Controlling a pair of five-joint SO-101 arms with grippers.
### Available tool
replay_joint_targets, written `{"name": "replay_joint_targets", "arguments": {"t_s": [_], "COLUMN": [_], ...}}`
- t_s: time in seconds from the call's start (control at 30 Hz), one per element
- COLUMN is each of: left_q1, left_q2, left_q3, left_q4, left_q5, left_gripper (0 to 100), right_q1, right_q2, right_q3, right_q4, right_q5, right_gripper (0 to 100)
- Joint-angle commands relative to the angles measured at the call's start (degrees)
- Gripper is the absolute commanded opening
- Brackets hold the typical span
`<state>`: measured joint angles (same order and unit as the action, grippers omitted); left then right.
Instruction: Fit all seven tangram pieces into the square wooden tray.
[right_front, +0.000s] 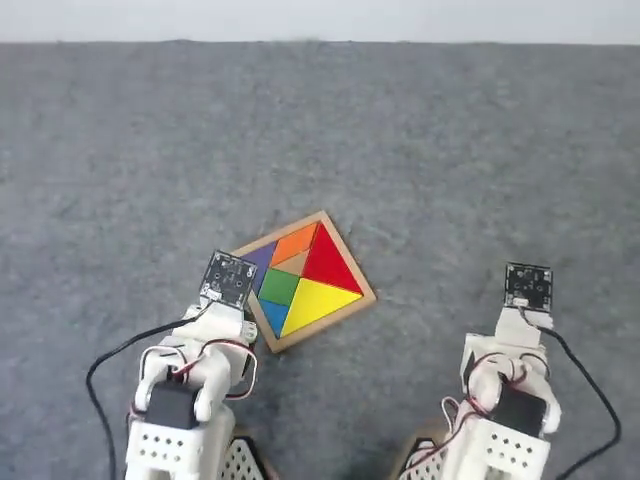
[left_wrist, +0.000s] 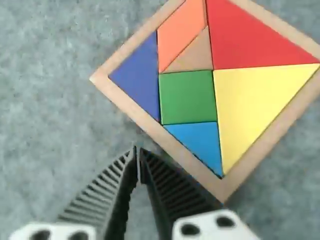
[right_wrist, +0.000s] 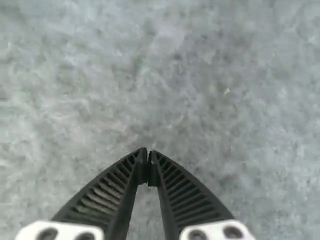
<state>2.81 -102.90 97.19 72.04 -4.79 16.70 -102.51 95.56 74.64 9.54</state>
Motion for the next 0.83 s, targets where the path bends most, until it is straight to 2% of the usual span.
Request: {"name": "replay_joint_targets", "arguments": {"t_s": [0.0,0.8], "left_q1": [-0.26,-0.26], "left_q2": [-1.23,-1.23], "left_q3": [-0.66,-0.66], "left_q4": [0.26,0.26], "left_q5": [0.26,0.26], "left_gripper": [1,1], "right_q1": [0.84,0.66], "right_q2": [-1.27,-1.27], "right_q3": [0.88,0.88], "right_q4": [0.4,0.4], "right_q5": [0.7,0.18], "right_gripper": [0.8,0.8]}}
